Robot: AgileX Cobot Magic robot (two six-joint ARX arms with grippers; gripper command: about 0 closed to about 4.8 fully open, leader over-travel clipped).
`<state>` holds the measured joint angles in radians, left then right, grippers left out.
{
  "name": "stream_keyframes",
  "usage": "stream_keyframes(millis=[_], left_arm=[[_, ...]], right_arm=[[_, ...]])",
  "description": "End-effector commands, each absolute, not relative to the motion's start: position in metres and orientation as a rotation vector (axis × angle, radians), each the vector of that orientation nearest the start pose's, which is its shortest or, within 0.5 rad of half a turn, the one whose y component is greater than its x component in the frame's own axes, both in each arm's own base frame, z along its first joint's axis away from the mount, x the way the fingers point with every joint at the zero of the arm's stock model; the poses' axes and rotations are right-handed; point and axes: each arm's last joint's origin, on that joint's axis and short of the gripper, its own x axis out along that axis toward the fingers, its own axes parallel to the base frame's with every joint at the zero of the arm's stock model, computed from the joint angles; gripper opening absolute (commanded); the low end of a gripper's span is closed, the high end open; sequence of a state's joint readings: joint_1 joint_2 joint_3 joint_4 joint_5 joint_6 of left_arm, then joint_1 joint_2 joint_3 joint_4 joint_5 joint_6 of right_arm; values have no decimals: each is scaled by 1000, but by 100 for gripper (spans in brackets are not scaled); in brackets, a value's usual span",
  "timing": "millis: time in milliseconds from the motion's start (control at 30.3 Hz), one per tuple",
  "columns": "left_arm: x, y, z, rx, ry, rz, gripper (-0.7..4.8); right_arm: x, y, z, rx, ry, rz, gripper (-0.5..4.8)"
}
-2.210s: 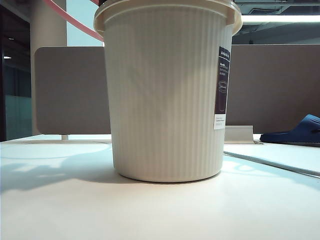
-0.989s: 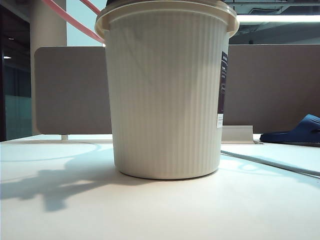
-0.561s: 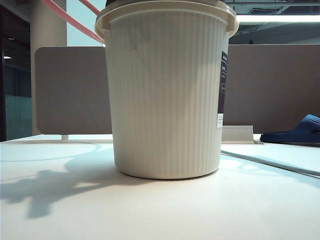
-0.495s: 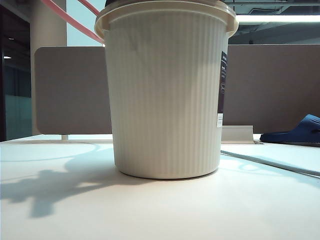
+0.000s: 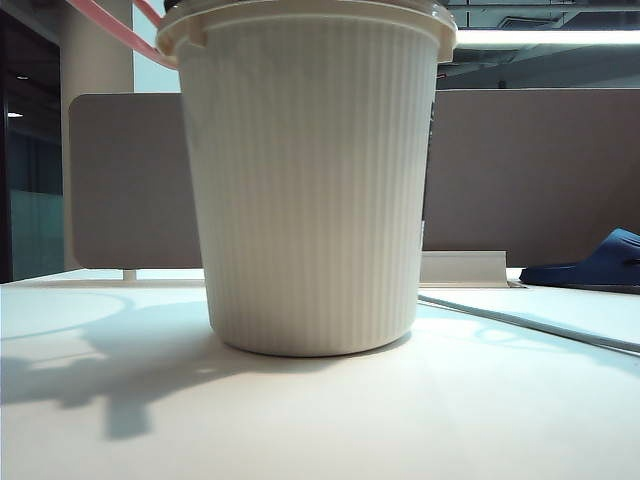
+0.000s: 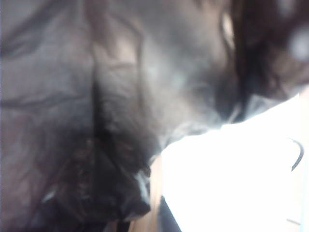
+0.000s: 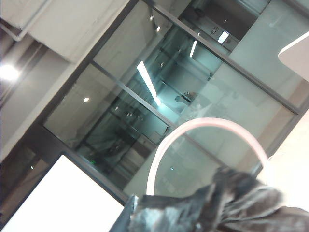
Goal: Open the ring lid of the trash can, pull out the black garbage bag inside, and place it on the table.
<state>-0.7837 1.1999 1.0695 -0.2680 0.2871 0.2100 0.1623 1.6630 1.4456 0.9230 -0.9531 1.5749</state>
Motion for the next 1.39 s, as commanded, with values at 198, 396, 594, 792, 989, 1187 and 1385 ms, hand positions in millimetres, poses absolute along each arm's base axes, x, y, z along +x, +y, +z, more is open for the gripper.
stream_keyframes(millis=[198, 396, 594, 792, 989, 1187, 1385], left_arm=[[179, -189, 358, 298, 291, -1058, 157], [175, -185, 393, 286, 246, -1057, 157], [174, -184, 398, 284, 237, -1052, 157], [168, -182, 416, 274, 214, -1043, 156], [154, -184, 424, 302, 214, -1030, 157], [150, -180, 422, 287, 273, -1026, 157], [150, -180, 421, 287, 289, -1019, 158]], right_arm=[[348, 79, 435, 1068, 237, 1313, -1], [348, 76, 444, 1094, 217, 1311, -1], [337, 75, 482, 1032, 140, 1371, -1], [340, 72, 484, 1027, 162, 1357, -1], [342, 72, 483, 1037, 170, 1349, -1], [341, 71, 486, 1048, 163, 1347, -1], [335, 70, 500, 1038, 137, 1372, -1]])
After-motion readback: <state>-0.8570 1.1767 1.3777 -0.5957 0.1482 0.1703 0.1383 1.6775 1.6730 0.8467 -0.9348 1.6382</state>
